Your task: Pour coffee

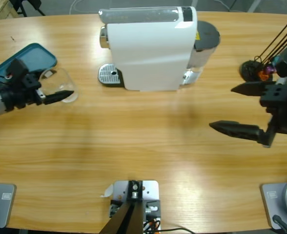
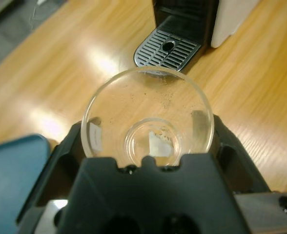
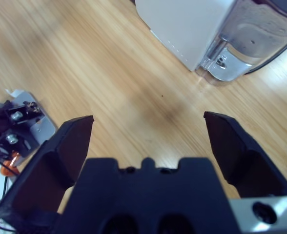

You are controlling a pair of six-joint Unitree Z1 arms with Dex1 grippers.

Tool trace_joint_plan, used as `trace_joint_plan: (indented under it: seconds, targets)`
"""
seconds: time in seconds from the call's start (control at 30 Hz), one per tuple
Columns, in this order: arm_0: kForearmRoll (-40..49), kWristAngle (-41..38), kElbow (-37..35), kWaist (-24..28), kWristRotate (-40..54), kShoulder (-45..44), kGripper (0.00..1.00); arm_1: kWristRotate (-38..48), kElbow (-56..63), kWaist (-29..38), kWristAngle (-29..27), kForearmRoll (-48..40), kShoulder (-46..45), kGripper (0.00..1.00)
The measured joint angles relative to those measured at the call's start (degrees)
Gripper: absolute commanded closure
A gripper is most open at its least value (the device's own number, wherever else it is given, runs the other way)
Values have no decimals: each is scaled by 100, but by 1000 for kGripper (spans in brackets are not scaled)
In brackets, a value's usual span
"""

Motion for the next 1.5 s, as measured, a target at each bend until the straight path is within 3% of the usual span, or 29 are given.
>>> trace_joint_plan:
  seconds: [0.23, 0.43, 0.57, 0.83, 1.5]
  targets:
    - [1260, -2154, -922, 1323, 1143, -7, 1000, 0, -3, -6, 0, 273, -168, 0]
    - [2132, -2561, -2172, 1713, 1373, 549, 1000, -32, -18, -7, 0, 501, -168, 0]
    - [2385, -2654, -2698, 1686, 1473, 942, 1000, -63, -32, -17, 0, 527, -168, 0]
    - [2410, -2728, -3035, 1254, 1604, 1515, 1000, -94, -131, -157, 0, 527, -168, 0]
    - [2903, -2306, -3615, 336, 1389, 1701, 1000, -119, -131, -300, 0, 519, -168, 0]
